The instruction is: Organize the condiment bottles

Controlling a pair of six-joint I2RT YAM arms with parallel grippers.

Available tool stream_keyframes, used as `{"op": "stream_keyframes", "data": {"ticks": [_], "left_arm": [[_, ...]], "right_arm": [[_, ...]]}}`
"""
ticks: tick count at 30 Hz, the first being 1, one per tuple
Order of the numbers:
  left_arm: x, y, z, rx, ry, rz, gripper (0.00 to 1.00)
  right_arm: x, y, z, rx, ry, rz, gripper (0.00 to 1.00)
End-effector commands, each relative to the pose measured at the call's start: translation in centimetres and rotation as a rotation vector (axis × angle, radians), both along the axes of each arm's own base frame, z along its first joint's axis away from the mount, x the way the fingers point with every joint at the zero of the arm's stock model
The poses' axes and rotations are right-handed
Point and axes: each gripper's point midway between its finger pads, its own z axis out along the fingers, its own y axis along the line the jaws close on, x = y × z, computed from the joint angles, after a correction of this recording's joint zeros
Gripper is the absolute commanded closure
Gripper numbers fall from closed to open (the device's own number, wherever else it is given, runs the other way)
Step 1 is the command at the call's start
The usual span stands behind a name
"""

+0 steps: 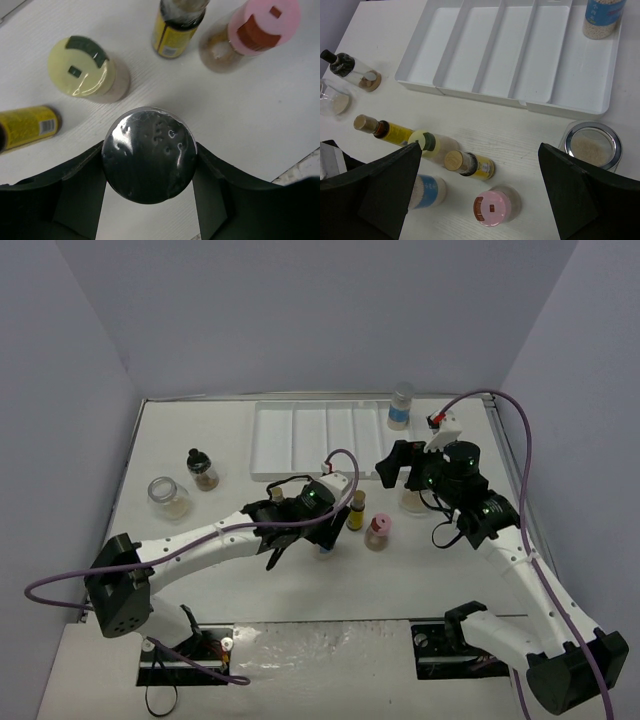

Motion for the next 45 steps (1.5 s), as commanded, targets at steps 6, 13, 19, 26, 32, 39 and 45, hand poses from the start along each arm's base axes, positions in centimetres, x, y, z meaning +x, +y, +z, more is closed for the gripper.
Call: {"op": "stream_keyframes", "data": {"ticks": [6,13,19,26,32,39,45], "left_arm": [[1.2,-6.2,5.2,-0.172,-0.117,-0.08,1.0],[0.4,-5.6,3.8,-0.173,-0.082,-0.065,0.77],[0.5,-4.4,5.3,-0.183,-0.118,-0.03,0.16],[0.9,-2.8,9.8,-0.225,-0.199,-0.002,0.03],[2.5,3.5,14.1,-0.234,-0.281,0.164,0.03],[3.9,14.8,16.5,-0.183,-0.371,0.447,0.03],[3.4,22.1,15.3,-0.105,-0.43,0.66,0.03]], "right_arm": [[-0.3,-1.3,2.3,-0.016,-0.07,-0.051,0.0],[-0.5,-1.2,1.4,-0.022,-0.052,-0.044,0.0],[-0.7,-1.1,1.5,-0.023,-0.052,-0.03,0.0],[-0.9,-0.6,2.0,-0.025,-0.058,0.005,0.0],[-2.1,1.7,2.5,-0.054,-0.082,0.134,0.0],[-4.1,5.6,0.6,-0.173,-0.056,0.289,0.01],[-6.8,9.3,-1.9,-0.229,0.005,0.435,0.0]]}}
